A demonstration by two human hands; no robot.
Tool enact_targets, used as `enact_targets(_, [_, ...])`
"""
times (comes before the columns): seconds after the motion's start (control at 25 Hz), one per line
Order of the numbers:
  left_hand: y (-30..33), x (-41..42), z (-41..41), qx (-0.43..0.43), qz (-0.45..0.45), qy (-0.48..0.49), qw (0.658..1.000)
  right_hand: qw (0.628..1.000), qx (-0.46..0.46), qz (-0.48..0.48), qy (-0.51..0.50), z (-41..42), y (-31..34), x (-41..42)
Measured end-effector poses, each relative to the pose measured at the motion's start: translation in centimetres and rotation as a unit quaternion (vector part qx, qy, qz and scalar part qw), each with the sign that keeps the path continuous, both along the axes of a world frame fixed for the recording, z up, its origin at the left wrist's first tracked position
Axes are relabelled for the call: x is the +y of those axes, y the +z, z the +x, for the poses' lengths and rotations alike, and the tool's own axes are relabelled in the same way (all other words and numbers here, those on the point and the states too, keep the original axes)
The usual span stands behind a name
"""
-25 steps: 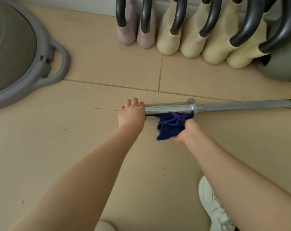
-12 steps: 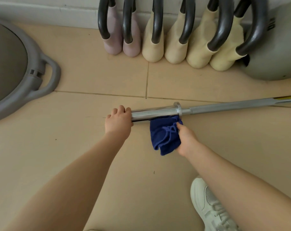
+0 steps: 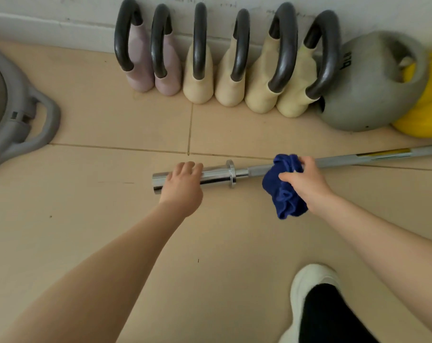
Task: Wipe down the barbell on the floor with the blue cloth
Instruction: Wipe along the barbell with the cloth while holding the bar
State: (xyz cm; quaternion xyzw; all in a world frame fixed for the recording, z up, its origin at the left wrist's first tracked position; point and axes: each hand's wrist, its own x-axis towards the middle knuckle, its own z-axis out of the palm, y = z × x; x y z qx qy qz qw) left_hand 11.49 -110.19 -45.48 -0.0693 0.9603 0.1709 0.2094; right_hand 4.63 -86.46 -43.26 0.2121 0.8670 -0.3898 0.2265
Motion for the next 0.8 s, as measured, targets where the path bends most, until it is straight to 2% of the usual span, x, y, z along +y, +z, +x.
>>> enact_targets(0.04, [0.4, 1.3, -0.3, -0.002, 0.016, -0.024, 1.0, 0.985, 0.099, 0.112, 0.092, -0.2, 0.1, -0.1])
enact_targets(0.08, [0.5, 2.5, -0.6, 0.005, 0.027, -0.045, 0.999, 0.935, 0.208, 0.224, 0.181, 0.0, 0.0, -0.2])
enact_targets(0.12, [0.6, 3.6, -1.2, 0.016, 0.032, -0.064, 0.997, 0.878, 0.298, 0.288, 0.239, 0.0, -0.5, -0.7])
enact_targets(0.16, [0.4, 4.5, -1.9, 0.031, 0.03, -0.081, 0.996, 0.844, 0.338, 0.312, 0.275, -0.2, -1.5, -1.3])
enact_targets(0.2, [0.1, 5.4, -2.6, 0.045, 0.02, -0.093, 0.994, 0.835, 0.335, 0.314, 0.304, -0.3, -2.5, -2.2])
enact_targets(0.32, [-1.3, 7.2, -3.3, 0.058, -0.018, -0.083, 0.995, 0.879, 0.176, 0.228, 0.379, 0.1, -5.5, -4.7])
enact_targets(0.36, [-1.6, 7.6, -3.2, 0.055, -0.03, -0.067, 0.996, 0.877, 0.164, 0.209, 0.399, -0.3, -6.2, -4.7])
enact_targets(0.48, [-2.0, 7.9, -2.8, 0.045, -0.069, -0.077, 0.994, 0.801, 0.187, 0.202, 0.532, -2.7, -6.0, -2.4])
enact_targets(0.52, [-1.9, 7.9, -3.0, 0.04, -0.086, -0.096, 0.991, 0.787, 0.179, 0.209, 0.552, -3.9, -5.6, -1.1])
enact_targets(0.64, [-2.1, 8.1, -3.4, 0.022, -0.127, -0.124, 0.984, 0.843, 0.125, 0.297, 0.43, -6.1, -5.0, 1.5])
enact_targets(0.68, [-2.2, 8.2, -3.4, 0.013, -0.133, -0.122, 0.983, 0.852, 0.118, 0.306, 0.408, -5.8, -4.7, 1.3])
enact_targets(0.8, [-2.1, 8.3, -3.4, 0.012, -0.161, -0.131, 0.978, 0.825, 0.106, 0.25, 0.496, -3.7, -4.2, -1.3])
